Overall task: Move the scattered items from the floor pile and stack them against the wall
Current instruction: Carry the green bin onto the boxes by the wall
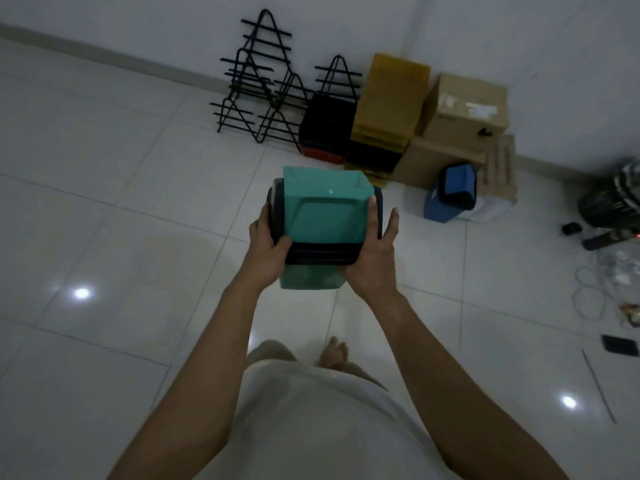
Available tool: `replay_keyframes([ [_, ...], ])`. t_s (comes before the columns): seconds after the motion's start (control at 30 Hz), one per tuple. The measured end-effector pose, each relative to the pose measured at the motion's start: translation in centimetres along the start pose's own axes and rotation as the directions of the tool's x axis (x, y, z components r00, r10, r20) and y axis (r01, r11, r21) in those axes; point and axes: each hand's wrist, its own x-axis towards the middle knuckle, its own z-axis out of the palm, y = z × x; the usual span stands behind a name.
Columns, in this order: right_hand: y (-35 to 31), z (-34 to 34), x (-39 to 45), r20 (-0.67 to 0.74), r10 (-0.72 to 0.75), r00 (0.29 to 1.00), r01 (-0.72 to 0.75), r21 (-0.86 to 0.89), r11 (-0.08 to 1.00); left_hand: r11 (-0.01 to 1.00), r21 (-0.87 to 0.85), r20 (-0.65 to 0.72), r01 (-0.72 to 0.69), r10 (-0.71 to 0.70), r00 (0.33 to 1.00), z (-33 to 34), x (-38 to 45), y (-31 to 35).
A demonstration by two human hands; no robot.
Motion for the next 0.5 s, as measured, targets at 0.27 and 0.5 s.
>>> replay_keyframes([
  [0.27, 9.9, -8.1, 12.5, -0.048, -0.066, 0.997, 0.064, -0.052, 0.997, 0.998, 0.006, -0.051, -0.063, 0.063, 0.997, 12.8, 9.4, 9.5],
  [0.5, 17.5, -12.5, 24.1, -0.061, -0.100, 0.993, 0.096, -0.065, 0.993, 0.994, -0.038, -0.091, -0.098, 0.094, 0.991, 21.2, 19.9, 14.2],
])
